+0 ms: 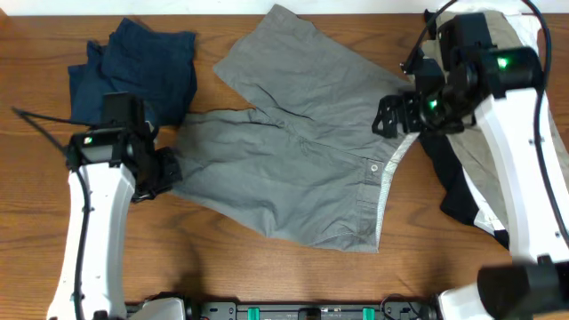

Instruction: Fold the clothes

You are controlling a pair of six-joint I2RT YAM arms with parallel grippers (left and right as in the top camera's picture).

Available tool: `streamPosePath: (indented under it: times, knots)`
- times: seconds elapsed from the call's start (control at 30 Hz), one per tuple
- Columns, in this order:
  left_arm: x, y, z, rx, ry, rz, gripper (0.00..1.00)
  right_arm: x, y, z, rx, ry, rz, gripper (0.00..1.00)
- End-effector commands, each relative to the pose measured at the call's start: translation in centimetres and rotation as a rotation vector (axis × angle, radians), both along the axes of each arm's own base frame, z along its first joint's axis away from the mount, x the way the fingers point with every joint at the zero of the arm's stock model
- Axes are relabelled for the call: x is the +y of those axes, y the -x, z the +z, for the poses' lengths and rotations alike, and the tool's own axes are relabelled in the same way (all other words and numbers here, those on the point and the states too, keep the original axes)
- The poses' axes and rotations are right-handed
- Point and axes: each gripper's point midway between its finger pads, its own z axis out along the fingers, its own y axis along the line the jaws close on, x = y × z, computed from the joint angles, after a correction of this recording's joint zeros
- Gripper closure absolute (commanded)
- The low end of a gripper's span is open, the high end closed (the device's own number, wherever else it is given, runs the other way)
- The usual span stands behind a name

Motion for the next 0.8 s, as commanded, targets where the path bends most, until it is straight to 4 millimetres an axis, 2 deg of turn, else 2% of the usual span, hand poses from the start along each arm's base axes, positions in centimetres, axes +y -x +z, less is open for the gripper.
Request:
streamPosePath:
  times: [0.0, 0.27, 0.43, 0.63, 0.77]
  knots:
    - [0.6, -0.3, 0.7, -0.028, -0.020, 0.039, 0.94, 1.2, 2.9, -1.8, 0.098, 0.037, -0.061, 0.03]
    - [0.7, -1.4, 0.7, -0.068, -0.020, 0.057, 0.94, 2.9, 9.9, -9.3, 0.310, 0.111, -0.141, 0.02]
    - [0.7, -1.8, 0.8, -0.081, -0.021, 0.057, 0.94, 3.9, 13.0, -12.8, 0.365, 0.142, -0.165, 0.04]
    - [0.7, -1.8, 0.8, -0.085, -0.021, 0.057, 0.94, 5.5, 14.5, -16.7, 0.355, 0.141, -0.161, 0.32]
    - [0.7, -1.9, 0.8, -0.087, -0.021, 0.057, 0.94, 4.7, 15.8, -18.8, 0.385, 0.170, -0.214, 0.44]
